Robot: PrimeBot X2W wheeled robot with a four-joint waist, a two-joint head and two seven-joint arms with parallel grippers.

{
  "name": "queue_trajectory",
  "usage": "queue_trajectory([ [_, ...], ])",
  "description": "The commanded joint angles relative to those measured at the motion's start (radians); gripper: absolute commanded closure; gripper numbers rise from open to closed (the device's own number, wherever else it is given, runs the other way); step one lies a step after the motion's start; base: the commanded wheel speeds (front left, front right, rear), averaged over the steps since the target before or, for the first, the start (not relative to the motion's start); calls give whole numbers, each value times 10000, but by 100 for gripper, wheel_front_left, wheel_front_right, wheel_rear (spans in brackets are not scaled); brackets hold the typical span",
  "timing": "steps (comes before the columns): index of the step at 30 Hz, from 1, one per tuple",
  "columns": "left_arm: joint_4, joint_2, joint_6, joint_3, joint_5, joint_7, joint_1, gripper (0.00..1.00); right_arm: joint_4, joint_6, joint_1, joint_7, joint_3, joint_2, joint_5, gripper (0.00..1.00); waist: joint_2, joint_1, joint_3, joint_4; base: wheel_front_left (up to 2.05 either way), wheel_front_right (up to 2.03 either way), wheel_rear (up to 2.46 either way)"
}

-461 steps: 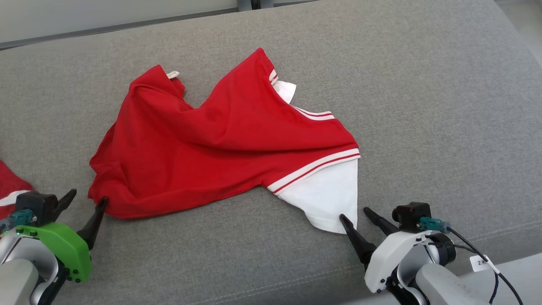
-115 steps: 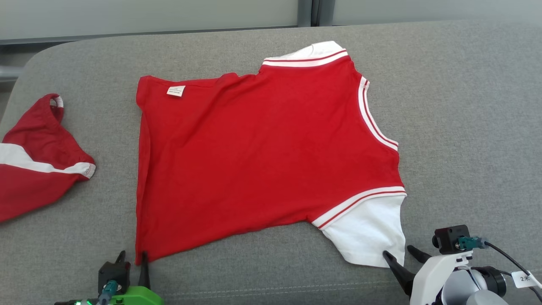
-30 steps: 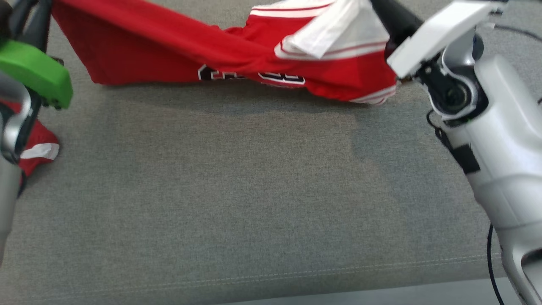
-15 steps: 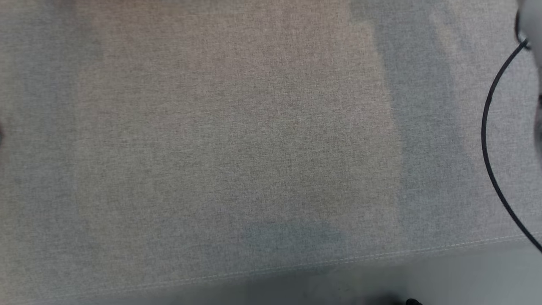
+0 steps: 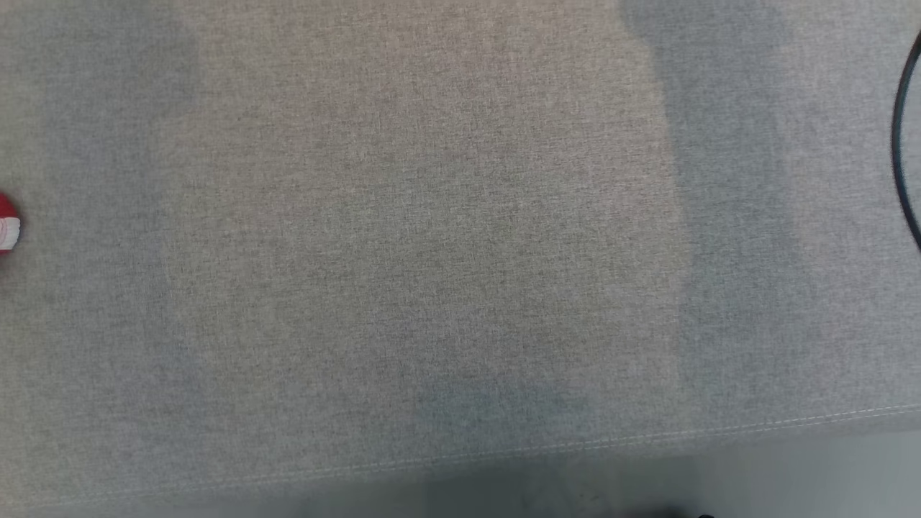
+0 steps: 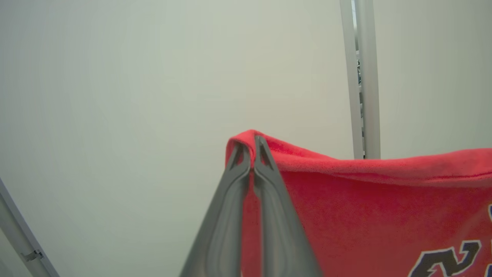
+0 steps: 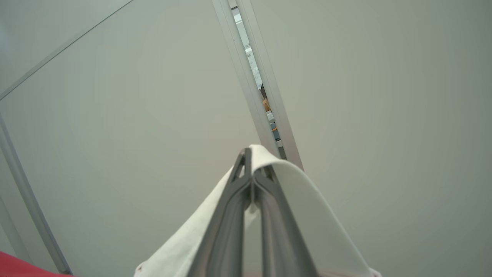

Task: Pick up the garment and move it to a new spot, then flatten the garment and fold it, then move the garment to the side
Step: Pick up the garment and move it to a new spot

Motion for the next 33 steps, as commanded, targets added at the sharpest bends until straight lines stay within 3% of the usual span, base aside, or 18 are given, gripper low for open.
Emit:
queue_trajectory([
  [1,51,-129,79,86,-78,-271,-210,100,-164,4,-203,-82,31,14,-208,100,0,0,138,59,0,0,0],
  [7,429,-342,39,188,-231,-1143,-351,100,-1784,4,-39,-86,-304,-246,-1235,100,0,0,571,168,0,0,0],
  [10,644,-551,-46,255,-498,-1386,-21,100,-2110,4,550,-85,-438,20,-1505,100,0,0,766,164,0,0,0],
  [16,828,-441,-228,195,-1001,-1890,883,100,-2558,4,1484,-89,-79,20,-1150,100,0,0,889,120,0,0,0],
  [23,418,123,-280,216,-2149,-2156,3032,100,-3558,3,3704,435,1620,-212,661,100,0,0,469,-166,0,0,0],
  [33,-1396,1065,-196,611,-3588,-2682,7413,100,-6855,4,8060,812,3774,-1812,3558,100,0,0,-1206,-459,0,0,0],
])
